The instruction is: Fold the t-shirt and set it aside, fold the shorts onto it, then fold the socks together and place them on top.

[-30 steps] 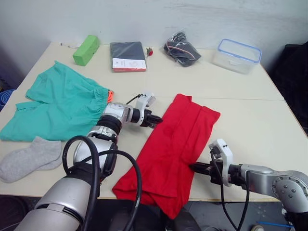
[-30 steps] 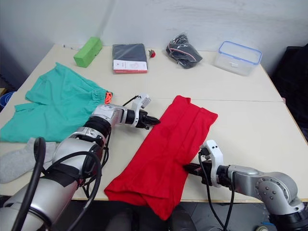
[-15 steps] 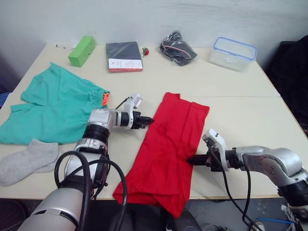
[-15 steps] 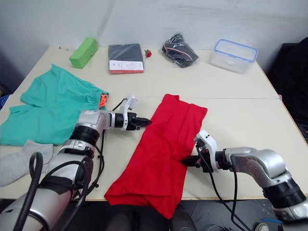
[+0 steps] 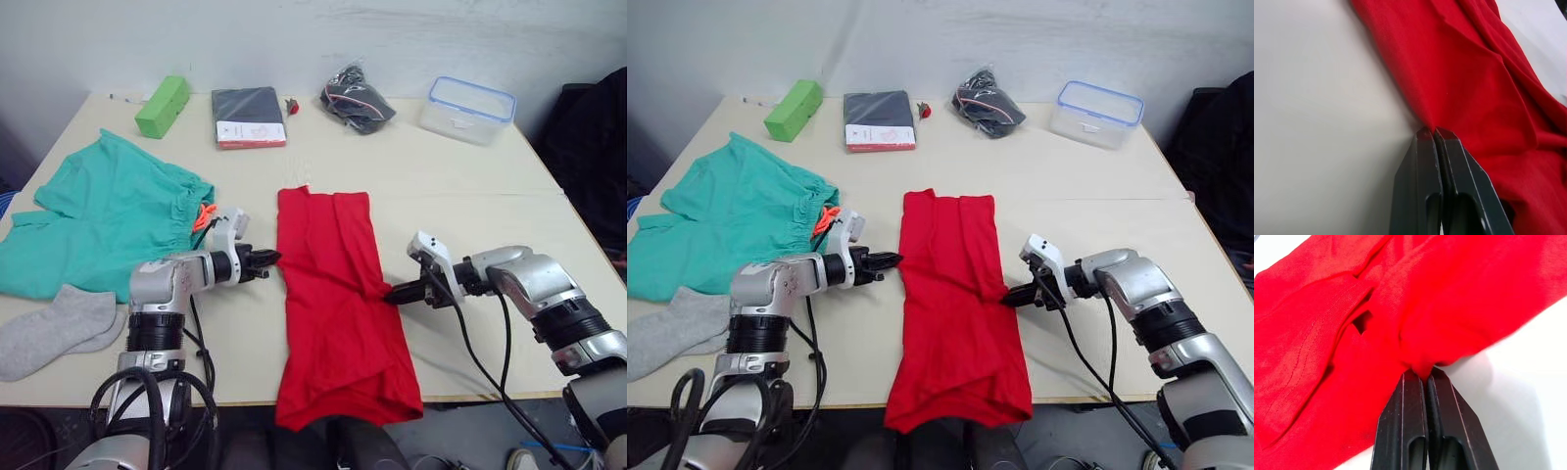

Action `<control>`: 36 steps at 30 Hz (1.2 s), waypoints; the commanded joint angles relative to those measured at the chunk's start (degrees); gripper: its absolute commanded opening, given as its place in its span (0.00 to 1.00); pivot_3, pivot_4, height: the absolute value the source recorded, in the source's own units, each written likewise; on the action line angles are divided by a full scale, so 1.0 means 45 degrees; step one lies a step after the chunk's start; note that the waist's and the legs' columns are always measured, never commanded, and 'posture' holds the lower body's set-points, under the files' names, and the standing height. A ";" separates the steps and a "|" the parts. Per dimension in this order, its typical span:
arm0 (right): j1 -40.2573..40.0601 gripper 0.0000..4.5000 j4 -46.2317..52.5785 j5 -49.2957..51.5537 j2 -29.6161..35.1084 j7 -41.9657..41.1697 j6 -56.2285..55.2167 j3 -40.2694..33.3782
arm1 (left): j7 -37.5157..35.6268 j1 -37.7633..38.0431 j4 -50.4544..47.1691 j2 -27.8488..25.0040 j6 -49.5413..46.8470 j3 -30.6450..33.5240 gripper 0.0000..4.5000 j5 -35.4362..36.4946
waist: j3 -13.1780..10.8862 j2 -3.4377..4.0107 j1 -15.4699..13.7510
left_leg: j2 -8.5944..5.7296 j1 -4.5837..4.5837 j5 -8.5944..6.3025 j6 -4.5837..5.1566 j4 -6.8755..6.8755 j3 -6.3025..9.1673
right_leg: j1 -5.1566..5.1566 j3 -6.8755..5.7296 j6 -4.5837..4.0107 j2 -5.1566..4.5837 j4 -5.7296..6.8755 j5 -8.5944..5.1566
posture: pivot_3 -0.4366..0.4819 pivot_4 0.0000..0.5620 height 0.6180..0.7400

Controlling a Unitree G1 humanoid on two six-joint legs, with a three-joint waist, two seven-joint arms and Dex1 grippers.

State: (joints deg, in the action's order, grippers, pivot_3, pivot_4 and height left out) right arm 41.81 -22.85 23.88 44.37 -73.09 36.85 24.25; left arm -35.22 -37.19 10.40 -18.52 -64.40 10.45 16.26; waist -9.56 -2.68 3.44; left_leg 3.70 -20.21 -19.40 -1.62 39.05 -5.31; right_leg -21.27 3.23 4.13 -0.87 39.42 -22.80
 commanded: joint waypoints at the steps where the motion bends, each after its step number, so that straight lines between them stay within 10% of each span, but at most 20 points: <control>1: -0.0426 0.01 -0.0714 -0.1194 -0.0164 0.0423 -0.0355 -0.0095 | 0.0454 0.0029 0.0221 -0.0281 0.0233 -0.0006 0.00 0.0050 | 0.0000 0.0000 -0.0003 | 0.0000 0.0001 -0.0001 0.0000 0.0000 0.0000 | 0.0002 -0.0001 0.0000 -0.0001 -0.0001 0.0000 | 0.48 0.27 1.00; 6: -0.0926 0.14 0.0221 -0.1213 -0.0111 0.0468 -0.0467 -0.0908 | 0.0136 -0.0460 0.0361 -0.0583 0.0755 -0.0049 0.13 0.0431 | -0.0002 0.0001 -0.0002 | 0.0000 0.0003 0.0002 -0.0006 -0.0001 0.0001 | 0.0004 -0.0004 -0.0005 0.0001 0.0000 0.0003 | 0.48 0.27 1.00; 15: -0.3017 0.76 0.3174 -0.1498 0.1050 0.0407 -0.2451 -0.2588 | -0.3086 0.1191 -0.3094 -0.3258 0.3996 -0.2774 0.75 0.0271 | -0.0064 0.0100 -0.0099 | -0.0005 -0.0041 -0.0014 -0.0009 -0.0033 0.0001 | -0.0019 -0.0007 -0.0003 -0.0004 -0.0075 0.0004 | 0.48 0.27 1.00; 18: -0.3640 0.97 0.3266 -0.2187 0.1953 -0.0275 -0.5524 -0.3149 | -0.5519 0.1963 -0.4406 -0.4979 0.8649 -0.4761 0.95 -0.1255 | -0.0112 0.0158 -0.0210 | -0.0010 -0.0061 -0.0018 -0.0001 -0.0039 0.0003 | -0.0018 -0.0011 0.0000 -0.0007 -0.0120 0.0006 | 0.48 0.27 1.00; 27: -0.3381 1.00 -0.0337 -0.3098 0.1941 -0.2192 -1.9518 -0.3428 | -0.6954 0.2186 -0.3061 -0.5752 1.8199 -0.6636 0.99 -0.3762 | -0.0242 0.0303 -0.0153 | 0.0000 -0.0074 -0.0034 0.0037 -0.0076 -0.0059 | -0.0031 0.0028 0.0003 0.0030 -0.0195 0.0011 | 0.48 0.27 1.00; 36: -0.2549 1.00 -0.3433 -0.3430 0.1827 -0.0903 -2.7926 -0.0482 | -0.6784 0.2397 -0.2811 -0.4965 2.1132 -0.7261 0.99 -0.4238 | -0.0280 0.0298 0.0039 | 0.0018 -0.0034 -0.0053 0.0075 0.0005 -0.0078 | -0.0006 0.0046 0.0016 0.0016 -0.0116 0.0018 | 0.48 0.27 1.00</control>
State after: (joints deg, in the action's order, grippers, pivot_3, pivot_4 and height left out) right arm 30.84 -36.99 10.05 51.66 -78.69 -84.35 18.77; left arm -66.25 -26.51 -1.63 -41.21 28.91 -21.93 -2.39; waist -10.82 -1.34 3.61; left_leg 3.79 -20.26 -19.63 -1.28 39.08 -5.64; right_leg -21.20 3.43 4.20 -0.79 38.93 -22.72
